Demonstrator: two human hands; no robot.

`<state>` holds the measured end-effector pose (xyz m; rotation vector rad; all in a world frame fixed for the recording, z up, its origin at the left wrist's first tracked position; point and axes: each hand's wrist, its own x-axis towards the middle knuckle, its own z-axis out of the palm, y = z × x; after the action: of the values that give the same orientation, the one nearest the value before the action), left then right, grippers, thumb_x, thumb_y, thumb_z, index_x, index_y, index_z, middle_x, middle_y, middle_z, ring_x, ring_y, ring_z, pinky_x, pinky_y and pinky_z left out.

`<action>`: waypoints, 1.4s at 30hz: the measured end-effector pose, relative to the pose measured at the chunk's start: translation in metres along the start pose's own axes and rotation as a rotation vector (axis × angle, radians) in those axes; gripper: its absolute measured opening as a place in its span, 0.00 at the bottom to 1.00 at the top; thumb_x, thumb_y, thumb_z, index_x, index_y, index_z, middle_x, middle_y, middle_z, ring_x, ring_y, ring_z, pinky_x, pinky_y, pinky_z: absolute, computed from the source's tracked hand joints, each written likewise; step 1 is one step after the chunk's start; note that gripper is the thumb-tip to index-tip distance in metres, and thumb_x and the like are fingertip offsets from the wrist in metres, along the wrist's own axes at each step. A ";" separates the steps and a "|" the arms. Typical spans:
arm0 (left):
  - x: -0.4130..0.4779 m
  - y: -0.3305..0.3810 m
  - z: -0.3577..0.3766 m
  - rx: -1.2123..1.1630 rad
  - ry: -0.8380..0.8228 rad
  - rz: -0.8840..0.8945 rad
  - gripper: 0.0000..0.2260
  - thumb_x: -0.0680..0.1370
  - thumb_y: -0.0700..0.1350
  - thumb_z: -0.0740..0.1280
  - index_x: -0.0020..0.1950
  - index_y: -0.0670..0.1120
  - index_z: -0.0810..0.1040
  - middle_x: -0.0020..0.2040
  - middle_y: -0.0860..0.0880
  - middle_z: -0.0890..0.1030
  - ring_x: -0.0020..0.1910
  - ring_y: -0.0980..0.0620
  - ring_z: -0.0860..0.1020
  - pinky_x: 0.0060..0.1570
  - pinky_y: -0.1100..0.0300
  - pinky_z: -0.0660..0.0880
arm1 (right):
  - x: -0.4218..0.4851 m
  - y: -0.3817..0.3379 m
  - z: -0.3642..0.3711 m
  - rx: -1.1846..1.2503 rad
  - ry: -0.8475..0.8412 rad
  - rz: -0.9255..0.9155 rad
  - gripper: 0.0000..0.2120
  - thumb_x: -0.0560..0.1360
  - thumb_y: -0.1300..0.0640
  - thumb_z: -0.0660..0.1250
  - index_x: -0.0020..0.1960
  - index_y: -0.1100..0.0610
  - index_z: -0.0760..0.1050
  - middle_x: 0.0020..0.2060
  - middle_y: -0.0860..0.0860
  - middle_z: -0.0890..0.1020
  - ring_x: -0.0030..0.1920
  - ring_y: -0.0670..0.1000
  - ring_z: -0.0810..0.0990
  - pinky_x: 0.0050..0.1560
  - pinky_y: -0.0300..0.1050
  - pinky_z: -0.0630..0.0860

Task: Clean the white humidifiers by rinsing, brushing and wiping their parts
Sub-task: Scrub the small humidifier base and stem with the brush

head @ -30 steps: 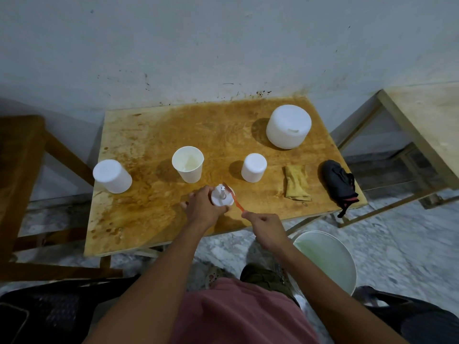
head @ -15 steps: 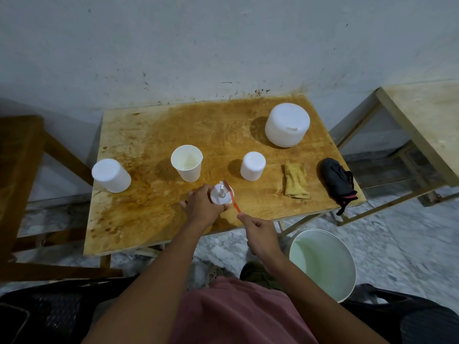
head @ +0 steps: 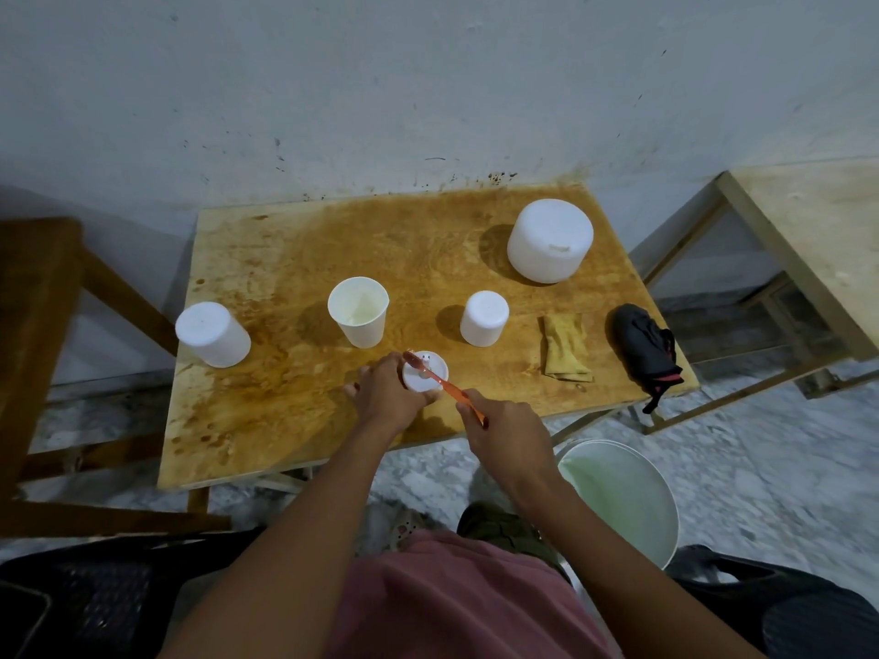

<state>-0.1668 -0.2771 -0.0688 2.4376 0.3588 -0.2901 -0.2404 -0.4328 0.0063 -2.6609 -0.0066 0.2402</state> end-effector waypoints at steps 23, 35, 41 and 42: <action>-0.005 0.002 0.005 -0.026 0.058 -0.030 0.22 0.66 0.59 0.77 0.53 0.54 0.73 0.58 0.51 0.79 0.66 0.47 0.67 0.63 0.46 0.57 | 0.005 -0.010 0.005 -0.186 -0.089 0.008 0.16 0.84 0.49 0.53 0.66 0.52 0.72 0.40 0.53 0.81 0.37 0.54 0.77 0.34 0.44 0.67; -0.008 0.003 0.002 -0.069 0.066 -0.023 0.20 0.66 0.57 0.78 0.50 0.55 0.71 0.55 0.52 0.79 0.65 0.48 0.67 0.59 0.49 0.57 | 0.002 0.005 0.013 -0.140 -0.080 0.054 0.14 0.83 0.48 0.55 0.62 0.51 0.74 0.38 0.52 0.80 0.38 0.54 0.78 0.34 0.45 0.70; -0.006 0.001 0.002 -0.060 0.049 -0.026 0.24 0.63 0.62 0.78 0.51 0.54 0.73 0.56 0.53 0.78 0.65 0.47 0.66 0.60 0.47 0.57 | -0.010 0.017 0.006 0.301 0.100 0.097 0.11 0.79 0.47 0.64 0.54 0.49 0.83 0.25 0.48 0.76 0.26 0.47 0.72 0.28 0.42 0.67; -0.006 0.001 0.003 -0.060 0.050 -0.026 0.24 0.63 0.62 0.78 0.51 0.54 0.73 0.55 0.53 0.78 0.65 0.47 0.67 0.60 0.47 0.57 | -0.012 0.016 0.007 0.376 0.109 0.112 0.11 0.79 0.47 0.64 0.55 0.48 0.83 0.24 0.47 0.74 0.25 0.45 0.69 0.28 0.41 0.65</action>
<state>-0.1728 -0.2804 -0.0688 2.3863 0.4155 -0.2265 -0.2537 -0.4439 -0.0053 -2.2981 0.2029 0.1182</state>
